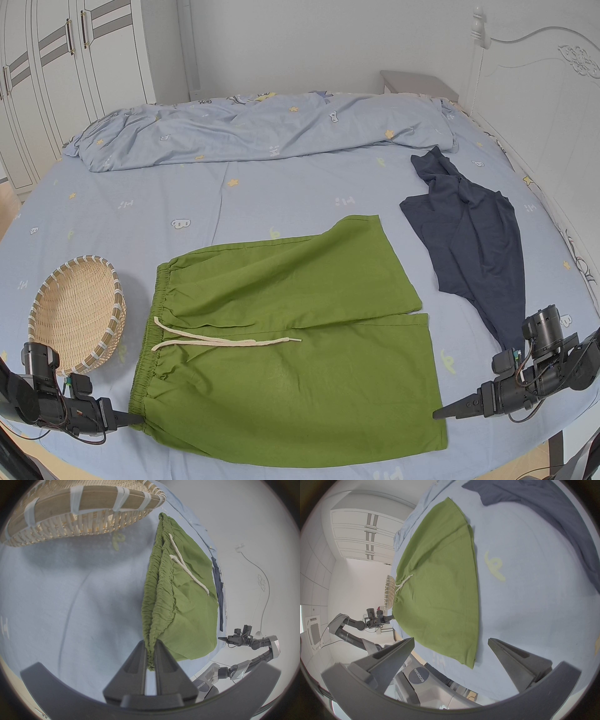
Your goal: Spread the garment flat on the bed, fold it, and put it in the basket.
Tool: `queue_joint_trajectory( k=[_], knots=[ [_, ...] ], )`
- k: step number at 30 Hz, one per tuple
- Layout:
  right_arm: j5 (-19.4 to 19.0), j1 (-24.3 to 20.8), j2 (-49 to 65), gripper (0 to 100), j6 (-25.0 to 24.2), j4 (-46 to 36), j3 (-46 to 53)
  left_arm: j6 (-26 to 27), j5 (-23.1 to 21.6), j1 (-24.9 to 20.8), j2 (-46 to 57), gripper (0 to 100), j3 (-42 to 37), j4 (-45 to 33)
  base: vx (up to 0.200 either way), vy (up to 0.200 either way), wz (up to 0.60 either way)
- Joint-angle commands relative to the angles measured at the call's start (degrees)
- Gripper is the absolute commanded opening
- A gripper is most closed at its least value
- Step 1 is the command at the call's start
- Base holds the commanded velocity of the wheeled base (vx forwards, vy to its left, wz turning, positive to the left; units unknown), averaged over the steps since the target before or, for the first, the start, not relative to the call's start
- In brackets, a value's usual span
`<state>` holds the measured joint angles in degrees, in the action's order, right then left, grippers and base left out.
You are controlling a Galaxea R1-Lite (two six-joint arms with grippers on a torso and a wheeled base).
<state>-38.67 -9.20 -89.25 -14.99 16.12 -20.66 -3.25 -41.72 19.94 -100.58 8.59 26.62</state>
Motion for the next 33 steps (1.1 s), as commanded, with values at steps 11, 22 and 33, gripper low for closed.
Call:
queue_joint_trajectory(
  k=[11,22,33],
  knots=[
    [-1.0,-4.1,-9.8,100,4.9,2.1,3.1,0.0,0.0,-0.5,-0.5,0,-0.1,0.0,0.000,0.000,0.00],
    [-1.4,-7.6,-13.9,100,4.5,10.8,4.7,0.0,0.0,-1.3,-0.2,0,-0.4,0.0,0.000,0.000,0.00],
    [-3.3,-7.8,-14.1,100,4.0,15.6,6.1,0.0,0.0,-1.4,-0.1,0,-0.4,0.0,0.000,0.000,0.00]
  ],
)
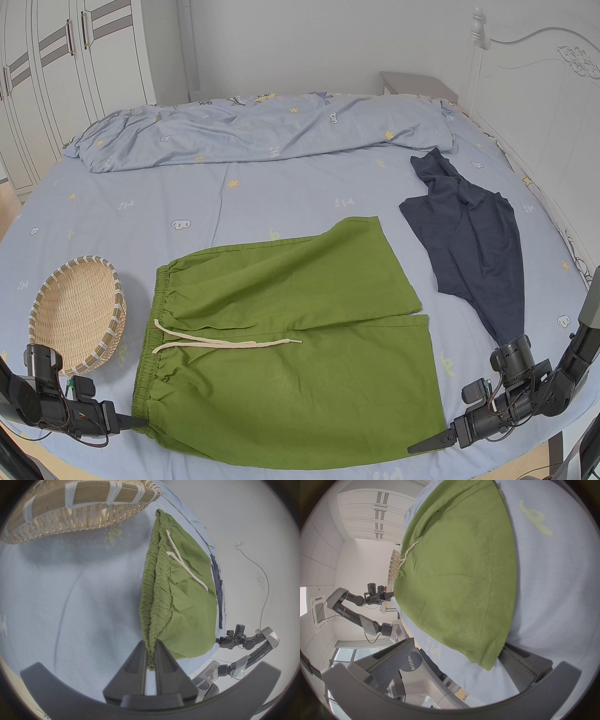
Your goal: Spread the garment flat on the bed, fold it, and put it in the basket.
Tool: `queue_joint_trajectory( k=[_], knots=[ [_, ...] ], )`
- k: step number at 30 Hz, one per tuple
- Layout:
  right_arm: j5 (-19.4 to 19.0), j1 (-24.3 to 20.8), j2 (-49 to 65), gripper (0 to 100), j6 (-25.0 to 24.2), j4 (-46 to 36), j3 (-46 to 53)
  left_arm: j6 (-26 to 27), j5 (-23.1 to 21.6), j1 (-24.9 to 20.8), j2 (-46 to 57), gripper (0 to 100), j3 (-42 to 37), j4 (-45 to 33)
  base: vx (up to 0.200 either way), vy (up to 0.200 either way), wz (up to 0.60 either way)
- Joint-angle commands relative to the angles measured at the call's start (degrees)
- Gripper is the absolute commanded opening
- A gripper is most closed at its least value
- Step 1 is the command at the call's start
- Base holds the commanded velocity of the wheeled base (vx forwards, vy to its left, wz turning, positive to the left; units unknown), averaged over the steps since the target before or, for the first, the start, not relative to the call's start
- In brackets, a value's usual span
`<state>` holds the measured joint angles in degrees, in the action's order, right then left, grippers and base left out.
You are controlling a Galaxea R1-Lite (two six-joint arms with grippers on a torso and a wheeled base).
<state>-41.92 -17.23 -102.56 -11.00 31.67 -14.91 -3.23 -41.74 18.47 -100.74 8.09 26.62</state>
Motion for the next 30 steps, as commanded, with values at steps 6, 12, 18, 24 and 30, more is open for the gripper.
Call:
queue_joint_trajectory(
  k=[6,12,18,24,30],
  knots=[
    [0.2,2.7,-3.8,100,0.9,0.4,0.1,0.0,0.0,0.9,-0.2,0,0.4,0.0,0.000,0.000,0.00],
    [0.7,5.1,-3.7,0,2.3,0.8,1.5,0.0,0.0,1.6,-0.2,0,0.6,0.0,0.000,0.000,0.00],
    [0.8,9.3,-3.8,0,7.8,0.7,3.0,0.0,0.0,1.9,-0.2,0,0.7,0.1,0.000,0.000,0.00],
    [0.8,9.6,-3.3,0,8.4,0.7,4.2,0.1,0.1,2.8,-0.2,0,0.5,0.1,0.000,0.000,0.00],
    [0.8,6.6,-0.4,0,8.6,0.2,5.2,0.7,0.1,3.3,-0.2,0,0.0,0.0,0.000,0.000,0.00]
  ],
)
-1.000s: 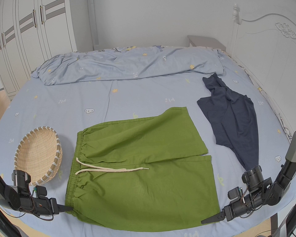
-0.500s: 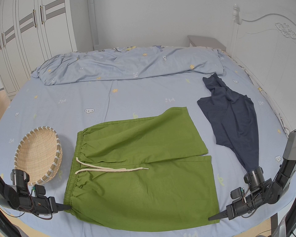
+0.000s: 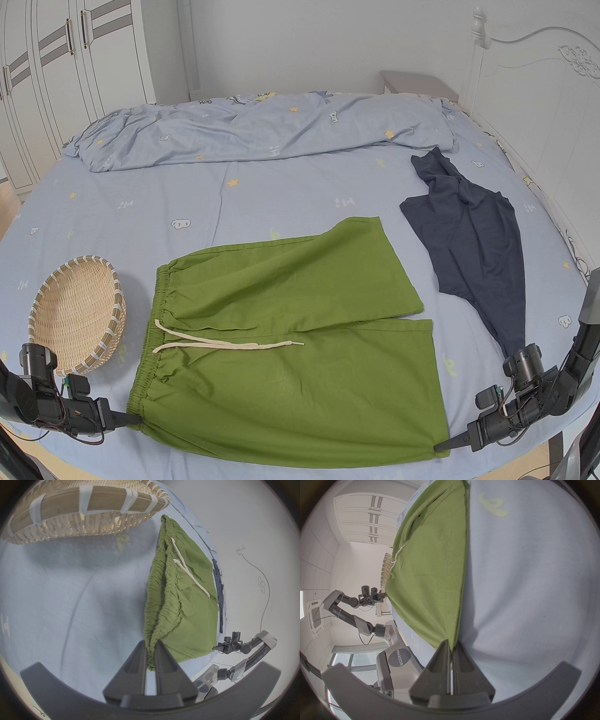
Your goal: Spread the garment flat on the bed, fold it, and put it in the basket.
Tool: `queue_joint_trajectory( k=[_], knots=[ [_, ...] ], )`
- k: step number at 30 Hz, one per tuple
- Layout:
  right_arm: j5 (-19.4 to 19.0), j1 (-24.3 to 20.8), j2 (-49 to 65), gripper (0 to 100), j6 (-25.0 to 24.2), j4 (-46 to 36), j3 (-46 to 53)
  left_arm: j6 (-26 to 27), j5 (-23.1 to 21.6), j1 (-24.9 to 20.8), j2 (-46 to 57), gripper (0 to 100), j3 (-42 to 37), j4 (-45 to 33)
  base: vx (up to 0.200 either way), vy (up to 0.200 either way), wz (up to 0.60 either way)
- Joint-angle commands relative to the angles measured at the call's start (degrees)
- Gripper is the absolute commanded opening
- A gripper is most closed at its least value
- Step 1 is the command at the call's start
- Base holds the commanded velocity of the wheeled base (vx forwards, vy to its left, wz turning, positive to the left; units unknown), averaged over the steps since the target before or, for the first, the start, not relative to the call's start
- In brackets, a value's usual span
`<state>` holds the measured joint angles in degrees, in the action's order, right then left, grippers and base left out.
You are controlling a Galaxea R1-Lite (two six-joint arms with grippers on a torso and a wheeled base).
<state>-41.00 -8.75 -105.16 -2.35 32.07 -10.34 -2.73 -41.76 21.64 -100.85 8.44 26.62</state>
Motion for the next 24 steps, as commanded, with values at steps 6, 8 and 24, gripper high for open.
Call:
queue_joint_trajectory(
  k=[6,8,24],
  knots=[
    [0.3,-7.4,10.4,0,-2.7,-1.8,0.3,0.4,0.1,-0.5,2.8,0,-0.3,-0.1,0.000,0.000,0.00],
    [0.3,-7.8,14.5,0,-4.8,-4.4,-1.3,0.2,0.1,-0.6,4.6,0,-0.2,-0.4,0.000,0.000,0.00],
    [18.8,-10.7,31.2,0,-11.1,-40.9,-29.7,-14.9,4.1,-9.3,22.3,0,22.5,-31.1,0.000,0.000,0.00]
  ],
)
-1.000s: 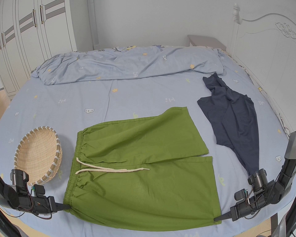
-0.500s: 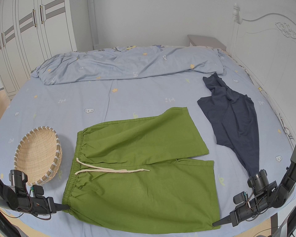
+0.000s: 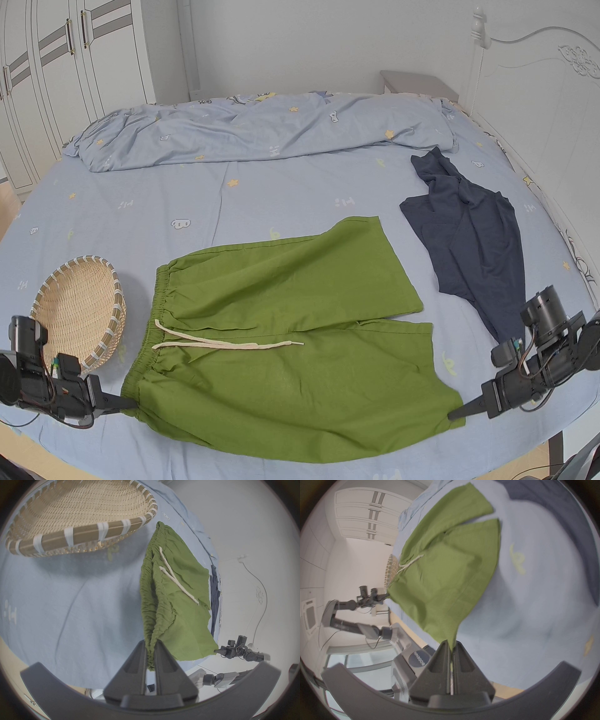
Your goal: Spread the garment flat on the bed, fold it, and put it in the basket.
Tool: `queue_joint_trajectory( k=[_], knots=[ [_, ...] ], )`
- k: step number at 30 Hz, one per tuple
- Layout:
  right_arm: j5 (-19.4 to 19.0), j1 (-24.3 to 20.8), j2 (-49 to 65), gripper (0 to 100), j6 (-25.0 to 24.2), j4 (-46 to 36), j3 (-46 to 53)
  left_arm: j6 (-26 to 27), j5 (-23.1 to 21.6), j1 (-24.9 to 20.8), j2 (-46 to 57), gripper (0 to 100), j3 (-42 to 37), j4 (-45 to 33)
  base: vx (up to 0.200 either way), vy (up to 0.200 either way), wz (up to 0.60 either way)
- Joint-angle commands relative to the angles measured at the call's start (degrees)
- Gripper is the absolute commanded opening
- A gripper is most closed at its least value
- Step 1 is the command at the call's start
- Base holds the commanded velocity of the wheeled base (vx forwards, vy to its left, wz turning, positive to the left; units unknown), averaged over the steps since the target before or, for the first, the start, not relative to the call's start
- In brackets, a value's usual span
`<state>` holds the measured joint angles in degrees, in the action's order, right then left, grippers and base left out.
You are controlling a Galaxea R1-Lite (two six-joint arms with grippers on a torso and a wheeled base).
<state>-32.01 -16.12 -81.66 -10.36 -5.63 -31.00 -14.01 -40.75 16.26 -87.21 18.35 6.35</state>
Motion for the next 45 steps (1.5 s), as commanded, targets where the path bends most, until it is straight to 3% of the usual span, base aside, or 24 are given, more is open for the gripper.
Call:
queue_joint_trajectory(
  k=[1,4,12,13,16,17,19,25,29,36,45],
  knots=[
    [11.1,-4.0,7.7,0,-3.2,-3.0,-9.7,-3.8,4.8,-4.6,8.5,0,14.4,-12.2,0.000,0.000,0.00],
    [12.9,-4.7,7.6,0,-2.8,-1.8,-11.8,-4.8,6.9,-5.5,8.1,0,17.2,-13.7,0.000,0.000,0.00],
    [15.3,-4.6,5.5,0,-2.6,-1.6,-17.8,-7.3,7.1,-5.8,4.6,0,22.3,-13.8,0.000,0.000,0.00],
    [17.9,-4.7,3.6,0,-2.5,-1.3,-20.2,-8.1,7.1,-5.9,2.4,0,24.6,-13.7,0.000,0.000,0.00],
    [17.9,-4.7,3.6,0,-2.5,-1.3,-20.2,-8.1,7.1,-5.9,2.4,0,24.6,-13.7,0.000,0.000,0.00],
    [21.3,-5.1,0.5,0,-1.9,5.3,-22.4,-8.1,7.1,-5.9,-0.9,0,28.3,-13.4,0.000,0.000,0.00],
    [22.0,-5.2,-1.5,0,-1.9,9.9,-23.4,-8.1,7.1,-5.8,-3.1,0,30.9,-13.4,0.000,0.000,0.00],
    [22.7,-5.8,-7.0,0,-1.8,11.7,-29.7,-8.1,7.1,-5.8,-9.7,0,36.7,-13.3,0.000,0.000,0.00],
    [27.2,-6.1,-10.8,0,-1.2,12.1,-34.6,-8.1,7.1,-5.7,-13.1,0,41.2,-13.5,0.000,0.000,0.00],
    [28.5,-5.7,-14.4,0,0.6,16.9,-40.1,-8.1,7.0,-6.3,-17.6,0,46.8,-13.4,0.000,0.000,0.00],
    [31.2,-5.4,-19.6,0,1.9,15.9,-48.9,-8.1,7.1,-7.6,-24.0,0,54.2,-13.1,0.000,0.000,0.00]
  ],
)
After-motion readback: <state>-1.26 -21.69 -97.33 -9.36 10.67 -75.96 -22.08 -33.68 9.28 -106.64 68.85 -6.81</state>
